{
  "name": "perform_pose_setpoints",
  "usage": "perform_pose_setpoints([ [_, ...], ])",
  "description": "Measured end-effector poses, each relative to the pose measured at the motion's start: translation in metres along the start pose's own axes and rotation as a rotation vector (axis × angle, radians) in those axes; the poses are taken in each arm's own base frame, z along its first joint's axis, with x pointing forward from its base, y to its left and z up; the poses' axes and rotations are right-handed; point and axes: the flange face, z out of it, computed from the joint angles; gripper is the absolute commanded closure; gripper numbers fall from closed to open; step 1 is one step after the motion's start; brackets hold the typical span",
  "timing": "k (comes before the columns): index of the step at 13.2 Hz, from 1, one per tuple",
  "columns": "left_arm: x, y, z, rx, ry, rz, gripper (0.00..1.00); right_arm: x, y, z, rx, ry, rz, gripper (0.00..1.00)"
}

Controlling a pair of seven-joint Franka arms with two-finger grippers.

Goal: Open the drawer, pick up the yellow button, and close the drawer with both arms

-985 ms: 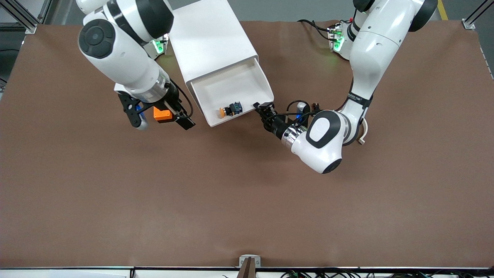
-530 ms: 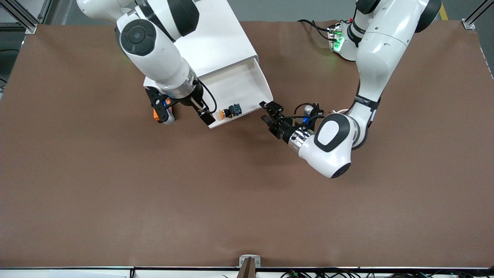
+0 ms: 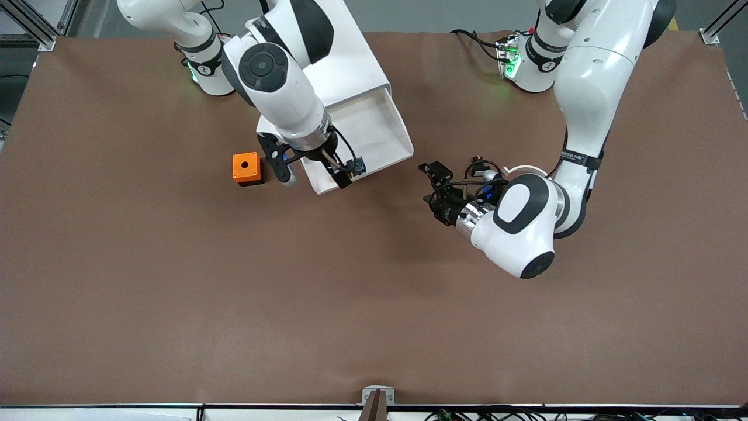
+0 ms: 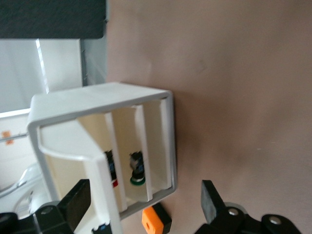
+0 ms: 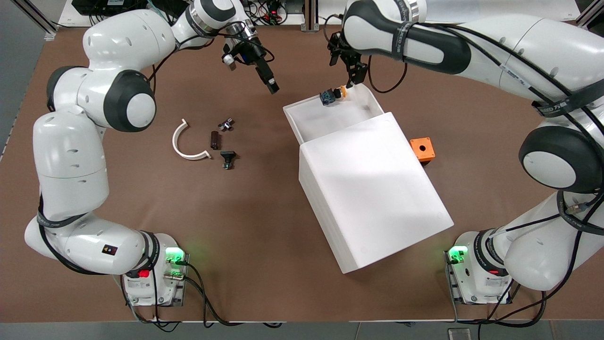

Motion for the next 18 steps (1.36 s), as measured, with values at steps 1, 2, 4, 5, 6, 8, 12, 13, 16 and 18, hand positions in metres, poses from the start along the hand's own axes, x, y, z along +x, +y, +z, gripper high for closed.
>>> perform_pose_setpoints([
  [1,0.003,0.002,-0.003,-0.025,0.023,0.053,0.01,-0.004,0.002,0.007,0.001,0.001,-0.002,0.0],
  [2,0.007,0.004,-0.006,-0.049,0.049,0.122,0.01,-0.008,0.004,0.015,0.001,0.003,-0.002,0.0],
  [4,0.013,0.008,-0.009,-0.082,0.108,0.268,0.01,-0.015,0.009,0.028,0.0,0.008,0.006,0.0],
  [5,0.015,0.01,-0.008,-0.094,0.139,0.325,0.01,-0.018,0.01,0.033,-0.001,0.009,0.006,0.0],
  [6,0.015,0.01,-0.007,-0.103,0.167,0.372,0.01,-0.022,0.011,0.036,-0.004,0.01,0.006,0.0],
  [8,0.013,0.008,-0.006,-0.11,0.198,0.457,0.01,-0.026,0.011,0.043,-0.001,0.012,0.008,0.04],
  [12,0.01,-0.001,-0.007,-0.126,0.277,0.646,0.01,-0.026,0.01,0.047,0.001,0.014,0.012,0.24],
  [13,0.008,-0.005,-0.006,-0.135,0.322,0.702,0.01,-0.026,0.01,0.048,0.0,0.015,0.011,0.31],
  [16,-0.007,-0.02,0.004,-0.162,0.415,0.84,0.01,-0.032,0.013,0.051,-0.007,0.019,-0.001,0.61],
  [18,-0.018,-0.026,0.011,-0.179,0.429,0.91,0.01,-0.034,0.013,0.052,-0.008,0.019,-0.005,0.88],
])
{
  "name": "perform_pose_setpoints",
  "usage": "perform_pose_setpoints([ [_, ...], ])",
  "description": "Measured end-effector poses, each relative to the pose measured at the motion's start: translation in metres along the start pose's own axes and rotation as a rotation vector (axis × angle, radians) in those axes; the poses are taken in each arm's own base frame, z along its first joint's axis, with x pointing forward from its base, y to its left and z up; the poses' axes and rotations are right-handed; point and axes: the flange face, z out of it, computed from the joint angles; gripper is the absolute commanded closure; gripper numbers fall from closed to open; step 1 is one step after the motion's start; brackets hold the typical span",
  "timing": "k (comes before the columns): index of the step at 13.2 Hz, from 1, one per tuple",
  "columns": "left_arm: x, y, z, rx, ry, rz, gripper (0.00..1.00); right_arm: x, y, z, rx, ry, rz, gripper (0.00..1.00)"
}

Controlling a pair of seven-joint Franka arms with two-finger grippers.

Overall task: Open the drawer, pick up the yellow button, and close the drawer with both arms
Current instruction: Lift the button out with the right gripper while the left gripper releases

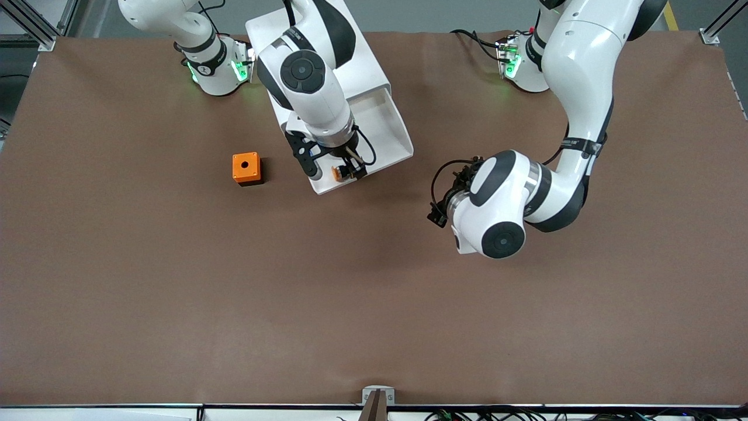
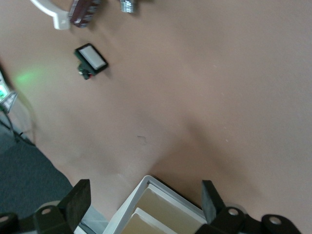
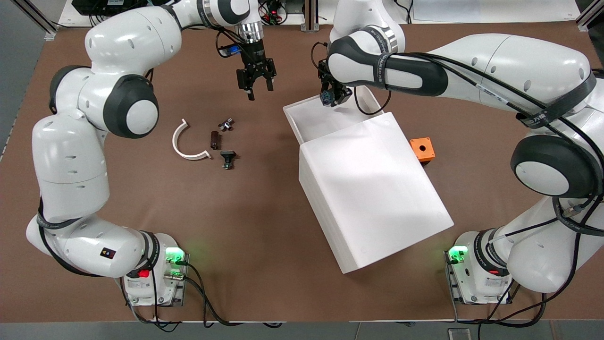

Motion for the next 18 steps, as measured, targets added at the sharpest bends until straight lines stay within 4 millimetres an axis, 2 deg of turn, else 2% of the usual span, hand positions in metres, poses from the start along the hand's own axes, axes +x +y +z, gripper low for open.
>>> perform_pose_setpoints([
  [1,-0.005,0.003,0.001,-0.012,0.007,0.019,0.01,0.0,0.0,0.0,0.0,0.0,0.001,0.95],
  [4,-0.01,0.009,0.0,-0.05,0.04,0.111,0.01,0.001,-0.002,-0.005,0.011,-0.001,0.002,1.0],
  [6,-0.018,0.014,0.002,-0.064,0.088,0.181,0.0,0.006,-0.008,-0.021,0.026,-0.001,-0.008,1.0],
  [8,-0.032,0.02,0.005,-0.09,0.131,0.231,0.0,0.027,-0.013,-0.043,0.001,0.003,-0.06,1.0],
  [10,-0.051,0.027,0.012,-0.104,0.197,0.322,0.0,0.066,-0.017,-0.062,-0.03,0.002,-0.134,1.0],
  [13,-0.091,0.04,0.031,-0.148,0.277,0.417,0.0,0.135,-0.017,-0.084,-0.045,-0.005,-0.26,1.0],
  [16,-0.136,0.045,0.067,-0.122,0.308,0.519,0.0,0.209,-0.013,-0.097,-0.048,0.025,-0.4,1.0],
  [18,-0.159,0.043,0.085,-0.099,0.314,0.553,0.0,0.253,-0.008,-0.101,-0.055,0.042,-0.487,1.0],
])
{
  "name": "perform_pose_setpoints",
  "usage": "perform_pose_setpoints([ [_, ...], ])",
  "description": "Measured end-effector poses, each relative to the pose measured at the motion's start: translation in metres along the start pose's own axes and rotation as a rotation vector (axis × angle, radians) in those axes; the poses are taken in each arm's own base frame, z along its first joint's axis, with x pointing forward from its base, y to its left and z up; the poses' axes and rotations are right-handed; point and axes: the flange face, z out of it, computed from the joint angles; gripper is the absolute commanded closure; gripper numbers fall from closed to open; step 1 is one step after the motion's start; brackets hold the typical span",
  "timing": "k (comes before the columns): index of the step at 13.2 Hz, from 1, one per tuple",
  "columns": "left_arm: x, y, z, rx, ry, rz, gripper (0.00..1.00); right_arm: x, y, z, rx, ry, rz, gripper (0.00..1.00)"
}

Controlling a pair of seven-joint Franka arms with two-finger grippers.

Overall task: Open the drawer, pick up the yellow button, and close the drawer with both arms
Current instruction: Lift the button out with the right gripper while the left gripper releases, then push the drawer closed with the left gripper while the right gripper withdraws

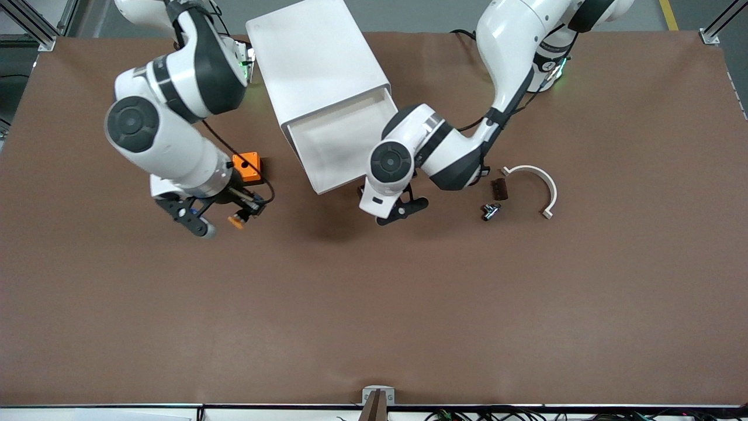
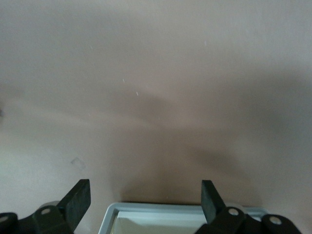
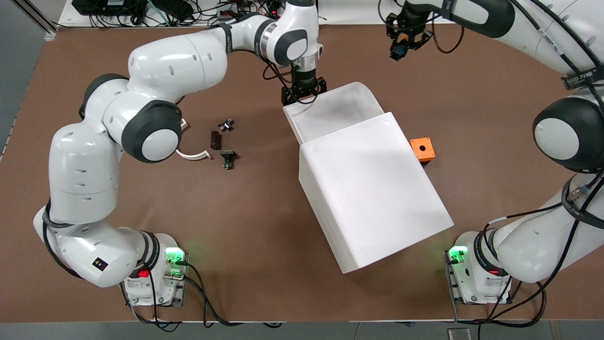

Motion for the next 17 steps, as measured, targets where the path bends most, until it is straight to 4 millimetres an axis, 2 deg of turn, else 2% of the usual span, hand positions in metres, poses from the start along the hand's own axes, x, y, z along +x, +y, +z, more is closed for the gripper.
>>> perform_pose_setpoints([
  [4,-0.024,0.003,0.005,0.041,-0.033,0.025,0.0,0.072,0.061,-0.002,-0.003,0.012,-0.155,1.0],
  [7,-0.052,0.01,0.011,0.051,-0.059,0.069,0.0,0.13,0.112,0.022,-0.014,0.014,-0.251,1.0],
  [10,-0.086,0.021,0.021,0.068,-0.062,0.12,0.0,0.182,0.161,0.065,-0.027,0.011,-0.328,1.0],
  [12,-0.109,0.027,0.028,0.081,-0.057,0.151,0.0,0.208,0.187,0.101,-0.034,0.023,-0.372,0.99],
  [15,-0.13,0.033,0.035,0.105,-0.011,0.172,0.0,0.23,0.213,0.158,-0.052,0.019,-0.398,1.0],
  [17,-0.14,0.038,0.036,0.097,0.032,0.107,0.0,0.235,0.215,0.192,-0.064,0.013,-0.402,0.99],
])
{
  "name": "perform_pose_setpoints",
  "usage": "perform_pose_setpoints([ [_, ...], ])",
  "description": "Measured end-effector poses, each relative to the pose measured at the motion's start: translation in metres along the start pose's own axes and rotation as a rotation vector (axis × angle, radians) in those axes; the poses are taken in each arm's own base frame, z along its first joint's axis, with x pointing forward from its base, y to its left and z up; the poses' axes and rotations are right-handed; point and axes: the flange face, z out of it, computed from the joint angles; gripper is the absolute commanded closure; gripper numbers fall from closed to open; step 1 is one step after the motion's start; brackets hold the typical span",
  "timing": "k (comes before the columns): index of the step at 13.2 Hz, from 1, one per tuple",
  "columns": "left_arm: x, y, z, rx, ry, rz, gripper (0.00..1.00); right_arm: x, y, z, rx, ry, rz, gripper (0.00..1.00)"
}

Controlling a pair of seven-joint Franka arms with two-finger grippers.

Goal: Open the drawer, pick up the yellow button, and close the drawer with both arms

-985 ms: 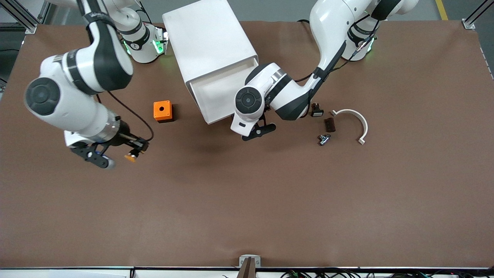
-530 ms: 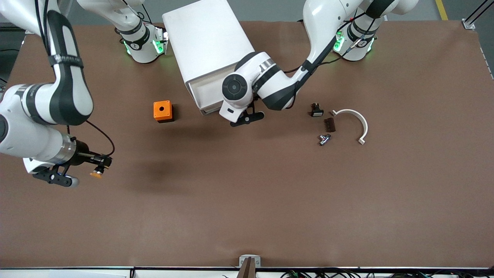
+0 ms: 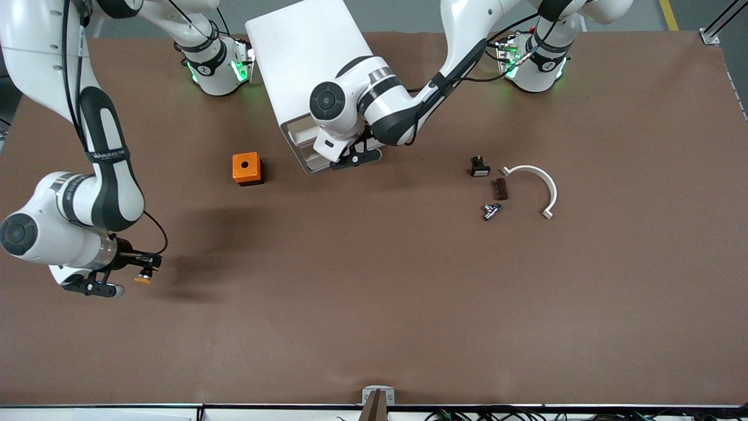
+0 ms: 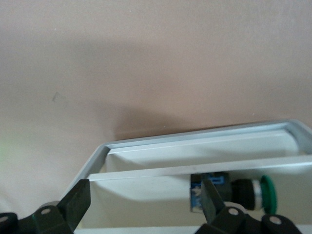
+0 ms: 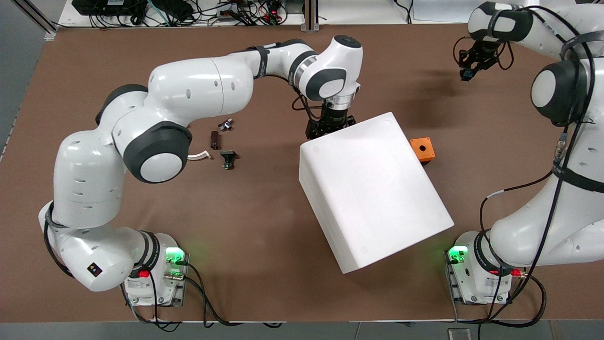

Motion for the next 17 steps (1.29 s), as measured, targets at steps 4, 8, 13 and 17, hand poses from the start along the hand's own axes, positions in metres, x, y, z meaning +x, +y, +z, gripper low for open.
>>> perform_pose_setpoints([
  [4,-0.015,0.007,0.003,0.004,0.046,-0.037,0.0,0.003,-0.003,0.032,-0.007,0.004,-0.028,0.99],
  [8,-0.025,0.012,0.007,-0.007,0.055,-0.029,0.0,0.004,-0.003,0.051,-0.006,0.002,-0.028,0.95],
  [13,-0.021,0.012,0.001,-0.028,0.097,-0.022,0.0,0.004,-0.004,0.059,0.02,0.0,-0.003,0.29],
  [17,0.062,-0.027,-0.048,-0.084,0.143,-0.135,0.0,0.011,-0.006,0.042,0.026,0.03,-0.021,0.0],
])
